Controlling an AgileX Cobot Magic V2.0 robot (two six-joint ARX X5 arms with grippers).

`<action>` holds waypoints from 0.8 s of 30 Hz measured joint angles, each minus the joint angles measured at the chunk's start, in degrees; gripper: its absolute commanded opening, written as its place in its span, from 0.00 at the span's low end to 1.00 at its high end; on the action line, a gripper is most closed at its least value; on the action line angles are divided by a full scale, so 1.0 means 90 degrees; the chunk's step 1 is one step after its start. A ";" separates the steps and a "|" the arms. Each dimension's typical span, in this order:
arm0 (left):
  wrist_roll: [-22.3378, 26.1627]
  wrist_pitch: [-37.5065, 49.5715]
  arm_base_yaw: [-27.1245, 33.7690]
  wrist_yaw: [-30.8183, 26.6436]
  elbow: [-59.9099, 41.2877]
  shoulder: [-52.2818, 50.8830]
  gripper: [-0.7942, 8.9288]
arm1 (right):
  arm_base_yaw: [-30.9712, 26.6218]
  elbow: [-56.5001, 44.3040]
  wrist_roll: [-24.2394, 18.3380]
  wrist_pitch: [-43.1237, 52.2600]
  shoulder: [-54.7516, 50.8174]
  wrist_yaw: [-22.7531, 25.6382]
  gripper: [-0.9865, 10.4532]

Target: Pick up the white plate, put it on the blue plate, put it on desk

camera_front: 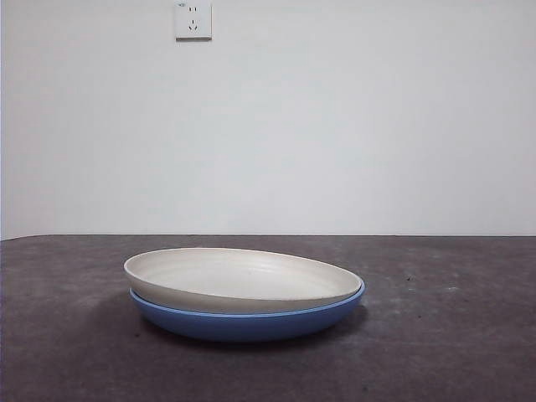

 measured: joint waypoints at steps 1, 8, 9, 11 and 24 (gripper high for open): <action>0.0000 0.0000 0.0000 0.0000 0.0000 0.0000 0.11 | 0.0000 0.0000 0.0002 0.0000 0.0000 0.0000 0.11; 0.0024 0.0000 0.0000 0.0000 0.0000 0.0000 0.11 | -0.0318 -0.0202 0.0000 0.0175 -0.0051 -0.0134 0.11; 0.0027 0.0000 0.0000 0.0000 0.0000 0.0000 0.11 | -0.0449 -0.0316 0.0000 0.0265 -0.0100 -0.0194 0.11; 0.0034 0.0000 0.0000 0.0000 0.0000 0.0000 0.11 | -0.0792 -0.0668 0.0000 0.0580 -0.0291 -0.0248 0.11; 0.0036 0.0000 0.0000 0.0000 0.0000 0.0000 0.11 | -0.2594 -0.5438 -0.0685 0.6586 -0.2960 0.0155 0.11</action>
